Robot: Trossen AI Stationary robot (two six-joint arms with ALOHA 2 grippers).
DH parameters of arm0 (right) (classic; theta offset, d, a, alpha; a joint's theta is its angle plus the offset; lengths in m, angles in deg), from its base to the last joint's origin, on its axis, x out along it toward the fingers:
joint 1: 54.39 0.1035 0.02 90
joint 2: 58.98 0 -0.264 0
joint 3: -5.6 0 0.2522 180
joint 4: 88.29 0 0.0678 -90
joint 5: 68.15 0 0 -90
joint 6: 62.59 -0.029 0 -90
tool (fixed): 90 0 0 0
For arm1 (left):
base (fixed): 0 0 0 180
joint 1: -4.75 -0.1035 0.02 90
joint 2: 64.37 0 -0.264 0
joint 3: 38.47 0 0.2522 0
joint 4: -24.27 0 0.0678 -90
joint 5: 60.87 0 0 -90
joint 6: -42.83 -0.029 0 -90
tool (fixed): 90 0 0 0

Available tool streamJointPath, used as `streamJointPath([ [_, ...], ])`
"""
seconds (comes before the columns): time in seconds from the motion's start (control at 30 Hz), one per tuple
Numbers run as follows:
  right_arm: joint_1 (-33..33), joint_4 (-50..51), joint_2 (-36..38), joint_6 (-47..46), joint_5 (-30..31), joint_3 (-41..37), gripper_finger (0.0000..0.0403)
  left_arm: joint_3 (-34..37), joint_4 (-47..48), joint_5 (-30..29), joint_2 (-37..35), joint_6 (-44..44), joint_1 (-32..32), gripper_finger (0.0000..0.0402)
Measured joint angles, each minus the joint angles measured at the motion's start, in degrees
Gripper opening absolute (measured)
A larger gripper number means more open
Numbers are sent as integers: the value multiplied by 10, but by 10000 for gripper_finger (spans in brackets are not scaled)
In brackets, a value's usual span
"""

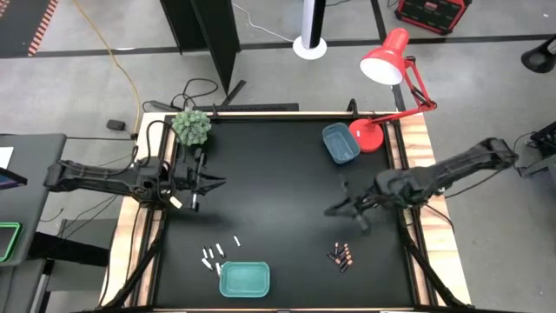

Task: Sort batteries
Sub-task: Put the black battery into the blue bin

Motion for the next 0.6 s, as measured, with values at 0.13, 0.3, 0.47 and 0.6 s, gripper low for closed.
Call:
streamJointPath([
  [0.13,31,-66,-95,-77,0,14,33,-20,43,0,3,-13,0,96],
  [0.3,53,-59,-185,-141,-16,59,34,-30,76,13,0,-13,0,123],
  [0.47,82,100,-255,-219,-10,140,49,-30,84,20,0,-12,0,125],
  [0.6,109,246,-314,-274,-9,214,78,-30,90,34,0,-10,0,125],
])
